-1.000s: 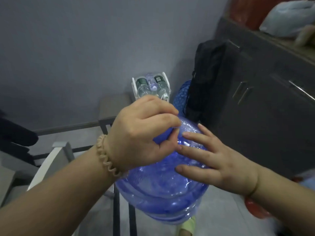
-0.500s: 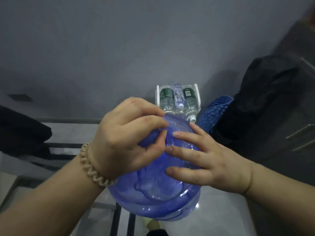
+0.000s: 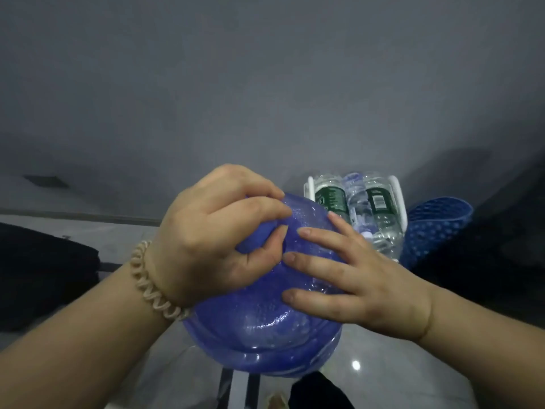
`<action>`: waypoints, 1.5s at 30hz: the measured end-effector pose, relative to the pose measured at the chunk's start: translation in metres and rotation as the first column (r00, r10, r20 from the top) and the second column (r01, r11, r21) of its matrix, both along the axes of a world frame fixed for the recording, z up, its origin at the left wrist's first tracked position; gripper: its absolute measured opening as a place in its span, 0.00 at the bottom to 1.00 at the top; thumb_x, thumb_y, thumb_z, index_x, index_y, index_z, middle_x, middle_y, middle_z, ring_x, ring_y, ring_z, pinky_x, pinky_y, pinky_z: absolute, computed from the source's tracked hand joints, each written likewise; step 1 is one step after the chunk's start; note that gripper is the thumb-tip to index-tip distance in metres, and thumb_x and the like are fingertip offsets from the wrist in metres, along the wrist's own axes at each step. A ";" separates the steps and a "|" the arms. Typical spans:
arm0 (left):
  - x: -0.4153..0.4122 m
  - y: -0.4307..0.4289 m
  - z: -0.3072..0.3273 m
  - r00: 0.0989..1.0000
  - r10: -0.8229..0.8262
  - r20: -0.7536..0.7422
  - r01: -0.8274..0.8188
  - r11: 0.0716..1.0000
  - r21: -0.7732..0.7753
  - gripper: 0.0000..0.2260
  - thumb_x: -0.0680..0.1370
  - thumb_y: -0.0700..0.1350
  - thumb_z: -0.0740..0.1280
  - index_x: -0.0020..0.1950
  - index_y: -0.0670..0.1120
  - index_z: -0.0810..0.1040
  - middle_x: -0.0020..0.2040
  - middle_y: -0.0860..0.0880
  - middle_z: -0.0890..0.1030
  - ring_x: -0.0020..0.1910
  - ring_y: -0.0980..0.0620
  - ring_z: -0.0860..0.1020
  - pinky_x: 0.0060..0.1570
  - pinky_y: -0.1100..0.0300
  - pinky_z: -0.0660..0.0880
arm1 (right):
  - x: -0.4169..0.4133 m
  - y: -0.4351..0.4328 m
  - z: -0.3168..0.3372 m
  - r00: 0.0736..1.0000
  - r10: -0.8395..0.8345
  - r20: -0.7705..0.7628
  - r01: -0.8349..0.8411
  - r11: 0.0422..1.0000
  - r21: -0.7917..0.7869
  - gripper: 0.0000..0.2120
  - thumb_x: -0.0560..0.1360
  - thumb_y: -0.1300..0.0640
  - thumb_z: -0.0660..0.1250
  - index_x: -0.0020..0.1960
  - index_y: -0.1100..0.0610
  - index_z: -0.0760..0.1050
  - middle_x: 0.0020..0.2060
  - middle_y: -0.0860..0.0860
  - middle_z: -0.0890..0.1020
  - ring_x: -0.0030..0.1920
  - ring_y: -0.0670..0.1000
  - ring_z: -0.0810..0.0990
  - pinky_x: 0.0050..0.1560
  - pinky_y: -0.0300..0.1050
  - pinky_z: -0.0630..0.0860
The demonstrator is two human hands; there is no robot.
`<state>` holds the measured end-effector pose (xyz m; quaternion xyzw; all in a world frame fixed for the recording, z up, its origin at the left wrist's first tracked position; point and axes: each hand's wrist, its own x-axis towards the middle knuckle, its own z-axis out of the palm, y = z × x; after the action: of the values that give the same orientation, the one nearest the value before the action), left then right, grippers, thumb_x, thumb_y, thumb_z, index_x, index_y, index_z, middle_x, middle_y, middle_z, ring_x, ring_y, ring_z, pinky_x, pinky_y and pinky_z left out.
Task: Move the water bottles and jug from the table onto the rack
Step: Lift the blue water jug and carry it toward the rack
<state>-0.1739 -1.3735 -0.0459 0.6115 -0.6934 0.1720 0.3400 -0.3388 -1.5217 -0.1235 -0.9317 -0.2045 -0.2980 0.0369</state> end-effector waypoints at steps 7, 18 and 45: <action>0.066 -0.046 0.000 0.995 0.100 -0.008 -0.100 0.995 0.010 0.04 0.71 0.36 0.70 0.41 0.34 0.81 0.43 0.40 0.80 0.40 0.43 0.79 0.42 0.51 0.75 | 0.086 -0.062 0.003 0.994 0.102 0.032 -0.101 0.995 -0.013 0.11 0.81 0.57 0.61 0.62 0.49 0.68 0.63 0.54 0.75 0.64 0.62 0.72 0.62 0.67 0.68; 0.177 -0.104 -0.023 0.992 0.113 -0.048 -0.114 0.993 -0.021 0.07 0.71 0.36 0.70 0.46 0.35 0.81 0.43 0.40 0.80 0.41 0.43 0.78 0.42 0.50 0.75 | 0.193 -0.125 -0.010 0.994 0.106 -0.028 -0.106 0.994 -0.017 0.12 0.81 0.57 0.60 0.64 0.49 0.68 0.64 0.52 0.70 0.66 0.61 0.70 0.64 0.67 0.66; 0.321 -0.187 -0.178 0.995 -0.028 -0.099 0.040 0.992 0.120 0.05 0.72 0.37 0.70 0.45 0.36 0.82 0.43 0.39 0.80 0.41 0.41 0.79 0.41 0.48 0.75 | 0.311 -0.179 -0.171 0.993 -0.025 -0.116 0.041 0.991 0.131 0.15 0.78 0.55 0.67 0.63 0.49 0.68 0.63 0.51 0.69 0.67 0.59 0.67 0.63 0.70 0.65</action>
<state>0.1474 -1.5610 -0.2239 0.6269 -0.6955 0.0935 0.3383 -0.0279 -1.7003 -0.2943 -0.9458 -0.1663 -0.2580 0.1055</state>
